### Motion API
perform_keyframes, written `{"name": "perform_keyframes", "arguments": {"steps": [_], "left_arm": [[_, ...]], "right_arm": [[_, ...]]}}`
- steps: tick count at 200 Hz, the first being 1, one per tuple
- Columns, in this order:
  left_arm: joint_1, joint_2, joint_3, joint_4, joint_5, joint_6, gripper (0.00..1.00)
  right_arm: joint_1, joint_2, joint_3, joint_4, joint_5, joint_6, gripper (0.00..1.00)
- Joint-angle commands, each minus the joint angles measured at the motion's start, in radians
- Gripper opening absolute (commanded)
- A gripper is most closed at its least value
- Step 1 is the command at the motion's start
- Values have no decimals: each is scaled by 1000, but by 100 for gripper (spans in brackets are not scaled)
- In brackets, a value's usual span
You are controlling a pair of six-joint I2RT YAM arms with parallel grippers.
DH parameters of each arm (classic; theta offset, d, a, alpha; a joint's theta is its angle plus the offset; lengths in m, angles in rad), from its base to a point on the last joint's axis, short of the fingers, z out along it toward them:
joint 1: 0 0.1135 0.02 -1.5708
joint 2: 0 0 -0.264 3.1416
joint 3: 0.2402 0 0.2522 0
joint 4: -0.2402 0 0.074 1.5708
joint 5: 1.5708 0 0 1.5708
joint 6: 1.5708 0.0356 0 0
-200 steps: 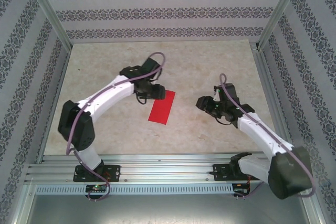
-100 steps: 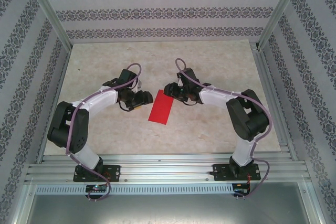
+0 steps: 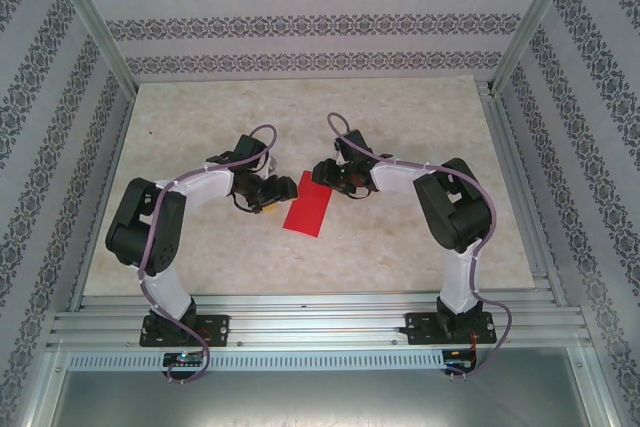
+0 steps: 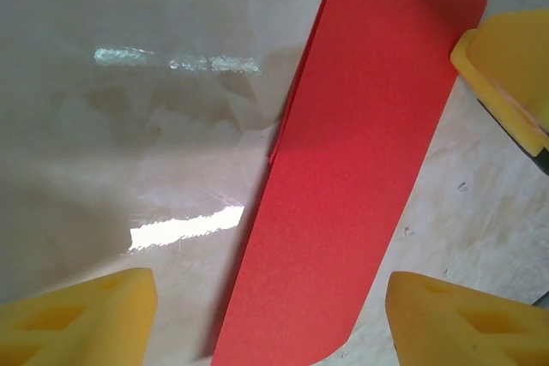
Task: Fold a paper plane with a square sheet of paper (fold left side to right side)
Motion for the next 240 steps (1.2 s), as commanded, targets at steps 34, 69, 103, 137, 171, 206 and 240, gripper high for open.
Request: {"name": "perform_keyframes", "arguments": {"steps": [34,69,103,137,171,206,240], "left_arm": [[2,81,49,87,73,-40,71],[-22,120,76,94,89,-47,66],[-39,145,90,104,98,-54,61],[-46,154,94,144,130,-73,54],[-48,149,102,148,134,-72,47],[-47,132,101,138,123,-68,40],[-47,107,93,111,97,-53,41]], "right_arm": [[-18,5,-18,7,-14,-42,48],[-20,12,-24,13,-24,-49,48],[-22,11,-30,28,-37,-44,47],[-22,13,-33,36,-43,-46,47],[-22,15,-35,43,-49,-46,47],[-27,9,-33,47,-50,-53,47],[-35,8,-32,41,-48,-59,48]]}}
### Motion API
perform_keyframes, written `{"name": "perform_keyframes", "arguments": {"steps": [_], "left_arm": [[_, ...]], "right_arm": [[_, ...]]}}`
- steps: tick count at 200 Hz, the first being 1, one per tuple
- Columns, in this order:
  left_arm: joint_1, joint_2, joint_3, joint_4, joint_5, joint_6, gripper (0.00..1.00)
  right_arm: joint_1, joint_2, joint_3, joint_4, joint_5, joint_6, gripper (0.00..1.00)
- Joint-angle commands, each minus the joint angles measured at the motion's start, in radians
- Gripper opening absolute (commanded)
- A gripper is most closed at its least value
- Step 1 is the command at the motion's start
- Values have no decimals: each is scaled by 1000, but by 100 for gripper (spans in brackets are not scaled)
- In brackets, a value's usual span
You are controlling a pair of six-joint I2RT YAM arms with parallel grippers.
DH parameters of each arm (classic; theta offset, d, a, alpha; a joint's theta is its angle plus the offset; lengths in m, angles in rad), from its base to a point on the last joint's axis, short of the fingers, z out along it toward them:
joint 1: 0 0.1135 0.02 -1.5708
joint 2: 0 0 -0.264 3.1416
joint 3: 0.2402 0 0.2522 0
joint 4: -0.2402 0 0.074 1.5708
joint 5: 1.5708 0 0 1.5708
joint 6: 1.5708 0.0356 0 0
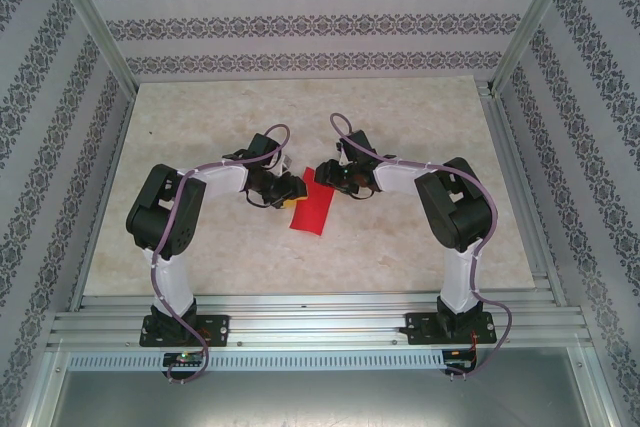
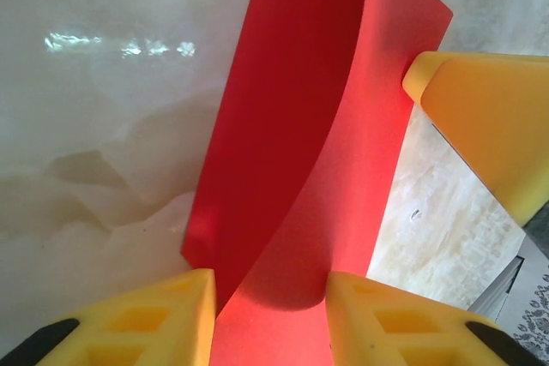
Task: Fold a paper plane with a square sheet of paper (fold left side to right side)
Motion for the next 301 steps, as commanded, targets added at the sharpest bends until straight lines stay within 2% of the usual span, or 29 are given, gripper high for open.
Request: {"name": "perform_keyframes", "arguments": {"steps": [1,46,99,116,163,213,239,263,285,301], "left_arm": [[-7,-37,15,0,-11,15,41],[-8,-80,12,-5,-4,22,42],[-16,-60,21,14,28,22,39],[-19,-52,24,14,26,22,35],[-27,-51,24,5,22,19,14],[-37,-90,7,-8,-15,-26,6],[-42,-120,-35,24,-40,-95,4],[-46,-140,-57,35,-62,-137,4],[-48,-140,-56,34,-56,-147,4],[-49,-140,-52,29,-54,-147,4]], "right_arm": [[-13,9,-10,20,-14,-29,48],[-15,16,-11,23,-18,-36,48],[-14,18,-16,38,-27,-31,48],[-14,15,-16,37,-27,-32,48],[-19,-32,-31,44,-17,-46,48],[5,-266,-165,42,51,-156,56],[102,-449,-293,-18,186,-273,61],[277,-596,-415,-32,370,-359,68],[437,-630,-446,-38,528,-419,74],[536,-581,-411,-69,653,-463,77]]}}
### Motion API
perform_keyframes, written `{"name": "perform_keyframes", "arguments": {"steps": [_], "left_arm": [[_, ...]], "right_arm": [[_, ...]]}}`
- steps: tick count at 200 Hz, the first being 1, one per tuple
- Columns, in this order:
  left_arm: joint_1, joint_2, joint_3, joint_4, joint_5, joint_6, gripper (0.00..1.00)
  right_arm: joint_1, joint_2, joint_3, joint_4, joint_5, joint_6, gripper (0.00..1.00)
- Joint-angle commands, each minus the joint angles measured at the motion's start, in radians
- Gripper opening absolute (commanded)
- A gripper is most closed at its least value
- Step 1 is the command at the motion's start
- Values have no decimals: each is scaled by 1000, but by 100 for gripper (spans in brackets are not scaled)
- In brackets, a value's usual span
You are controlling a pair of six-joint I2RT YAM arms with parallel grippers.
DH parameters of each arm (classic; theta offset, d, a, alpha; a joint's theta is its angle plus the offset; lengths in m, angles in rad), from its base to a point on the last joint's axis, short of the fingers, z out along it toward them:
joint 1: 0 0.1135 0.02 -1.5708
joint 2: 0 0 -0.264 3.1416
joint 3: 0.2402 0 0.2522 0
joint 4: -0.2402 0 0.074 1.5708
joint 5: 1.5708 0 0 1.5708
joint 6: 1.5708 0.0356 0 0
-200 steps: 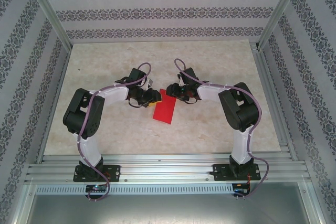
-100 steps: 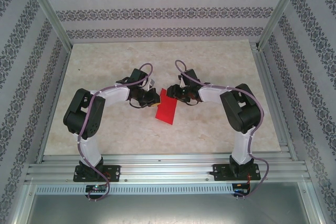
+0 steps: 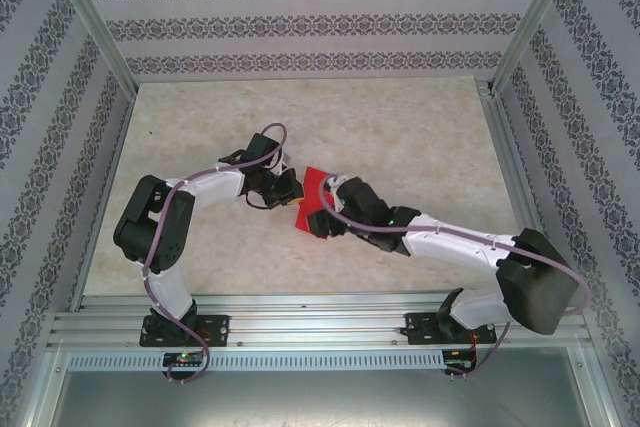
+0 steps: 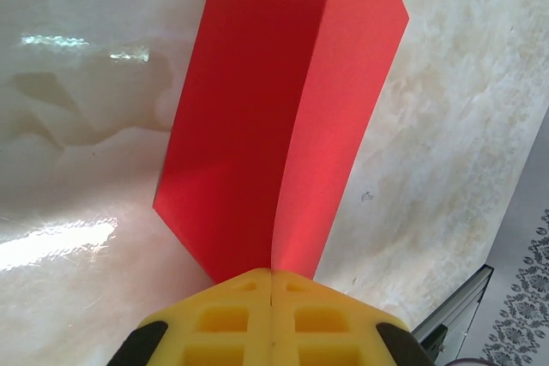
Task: Fold a paper plane with a square sheet of paper (fold left side to right side)
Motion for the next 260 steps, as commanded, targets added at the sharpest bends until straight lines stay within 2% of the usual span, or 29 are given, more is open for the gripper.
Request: {"name": "perform_keyframes", "arguments": {"steps": [1,41,95,143,175,183,209,260], "left_arm": [[-15,-27,-9,23,-14,-34,4],[-16,-23,0,15,-11,-31,4],[-15,-6,22,3,-4,-25,4],[-16,3,35,-24,-21,-5,4],[-16,17,39,-23,-23,-2,4],[-16,19,40,-25,-26,0,4],[-17,21,47,-40,-33,14,6],[-13,-9,85,-100,-44,72,19]], "right_arm": [[125,42,19,-45,271,-126,77],[241,247,156,-91,465,-209,81],[259,401,262,-82,519,-268,80],[259,389,263,-108,539,-261,54],[252,340,242,-118,527,-266,27],[247,329,239,-123,513,-265,19],[219,290,216,-122,444,-262,0],[143,221,149,-94,255,-239,0]]}}
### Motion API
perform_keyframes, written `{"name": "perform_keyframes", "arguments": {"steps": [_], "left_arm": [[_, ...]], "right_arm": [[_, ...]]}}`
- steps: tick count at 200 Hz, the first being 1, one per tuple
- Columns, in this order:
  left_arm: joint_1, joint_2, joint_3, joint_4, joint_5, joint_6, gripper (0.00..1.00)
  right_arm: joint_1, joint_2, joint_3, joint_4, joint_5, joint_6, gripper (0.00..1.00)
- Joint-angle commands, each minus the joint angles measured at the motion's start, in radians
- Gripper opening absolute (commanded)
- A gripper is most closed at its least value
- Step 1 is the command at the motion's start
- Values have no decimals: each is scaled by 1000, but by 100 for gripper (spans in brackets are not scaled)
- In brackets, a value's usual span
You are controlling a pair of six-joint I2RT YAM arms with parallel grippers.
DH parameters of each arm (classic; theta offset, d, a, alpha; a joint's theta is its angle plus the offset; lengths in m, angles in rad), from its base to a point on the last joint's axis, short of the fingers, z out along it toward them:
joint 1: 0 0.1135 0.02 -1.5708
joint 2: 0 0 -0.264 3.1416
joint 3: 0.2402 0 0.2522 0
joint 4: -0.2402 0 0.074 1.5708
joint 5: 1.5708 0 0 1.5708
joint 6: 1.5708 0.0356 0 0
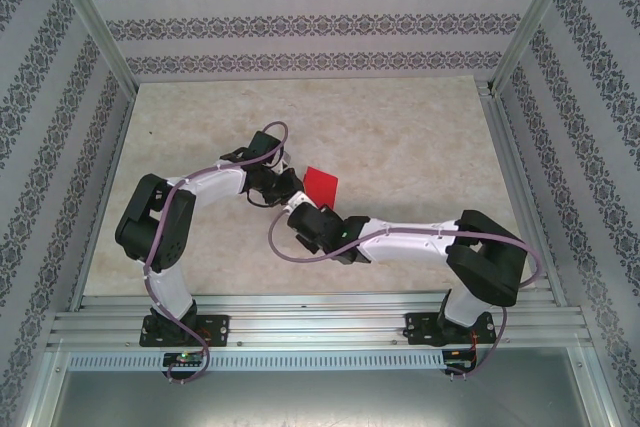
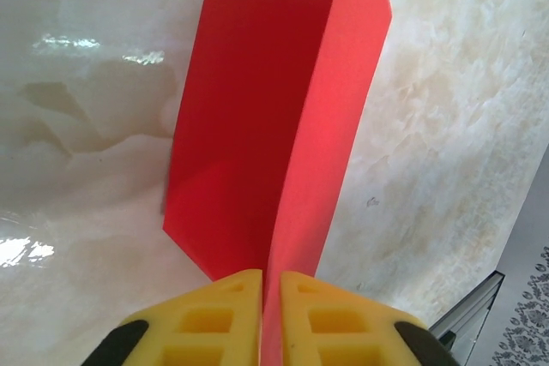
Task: Fold a paper plane with a square sheet of paper (fold left side to right side)
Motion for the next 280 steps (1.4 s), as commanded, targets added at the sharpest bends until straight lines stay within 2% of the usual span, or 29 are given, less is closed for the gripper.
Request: {"name": "perform_keyframes", "arguments": {"steps": [1,24,48,77,123,179,238,280], "left_arm": [[-8,-21,46,-53,-18,56,19],[-8,-38,84,-111,-33,98,38],[4,-68,127,-175,-79,141,44],[6,-44,199,-177,-66,180,40],[-35,177,361,-154,50,210,30],[-81,400,523,-203,41,240,25],[-105,455,521,-237,-8,266,23],[-110,458,515,-241,-18,271,21]], "right_arm": [[-33,-40,-39,22,-130,19,0],[-67,-58,-66,41,-220,33,0],[-103,-65,-92,57,-294,47,0],[-141,-67,-116,76,-367,58,0],[-176,-65,-124,92,-420,63,0],[-225,-50,-119,93,-508,82,0],[-335,-31,-122,97,-651,160,0],[-406,-3,-132,113,-710,215,0]]}}
